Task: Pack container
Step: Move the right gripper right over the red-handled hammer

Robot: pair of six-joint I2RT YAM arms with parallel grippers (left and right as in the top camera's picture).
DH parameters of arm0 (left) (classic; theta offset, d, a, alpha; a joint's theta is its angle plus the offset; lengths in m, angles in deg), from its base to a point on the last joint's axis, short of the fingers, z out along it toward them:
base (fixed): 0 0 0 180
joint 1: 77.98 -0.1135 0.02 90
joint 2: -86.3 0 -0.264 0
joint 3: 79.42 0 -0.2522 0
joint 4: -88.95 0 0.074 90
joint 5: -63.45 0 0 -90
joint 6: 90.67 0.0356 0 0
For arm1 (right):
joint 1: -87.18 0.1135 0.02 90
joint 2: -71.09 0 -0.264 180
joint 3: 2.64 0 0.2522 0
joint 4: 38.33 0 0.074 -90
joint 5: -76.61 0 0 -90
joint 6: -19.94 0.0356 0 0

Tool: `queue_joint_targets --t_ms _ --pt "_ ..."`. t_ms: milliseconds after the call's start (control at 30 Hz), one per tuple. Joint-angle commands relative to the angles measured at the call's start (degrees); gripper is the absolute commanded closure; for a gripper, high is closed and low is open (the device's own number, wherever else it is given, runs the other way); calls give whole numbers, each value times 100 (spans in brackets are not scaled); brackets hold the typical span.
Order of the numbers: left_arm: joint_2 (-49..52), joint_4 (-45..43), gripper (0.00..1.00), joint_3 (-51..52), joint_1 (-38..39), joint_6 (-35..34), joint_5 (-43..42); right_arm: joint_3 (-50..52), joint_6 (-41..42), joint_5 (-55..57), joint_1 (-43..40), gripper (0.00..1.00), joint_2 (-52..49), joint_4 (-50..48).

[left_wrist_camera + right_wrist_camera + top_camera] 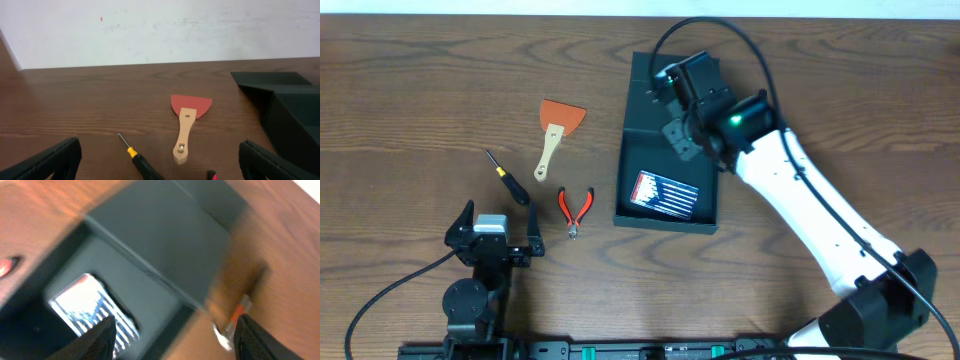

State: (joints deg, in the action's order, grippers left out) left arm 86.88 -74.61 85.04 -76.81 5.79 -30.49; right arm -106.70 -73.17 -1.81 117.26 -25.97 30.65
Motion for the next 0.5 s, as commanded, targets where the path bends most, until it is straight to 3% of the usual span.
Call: queue_joint_targets --t_ms 0,167,467 --pt "-35 87 1 155 -9 83 -57 -302 1259 962 -326 43 96 566" --pt "-35 87 1 155 -9 83 -55 -326 2000 476 -1029 36 96 1460" --pt "-35 87 2 155 -9 83 -57 -321 2116 15 -2223 28 96 2201"
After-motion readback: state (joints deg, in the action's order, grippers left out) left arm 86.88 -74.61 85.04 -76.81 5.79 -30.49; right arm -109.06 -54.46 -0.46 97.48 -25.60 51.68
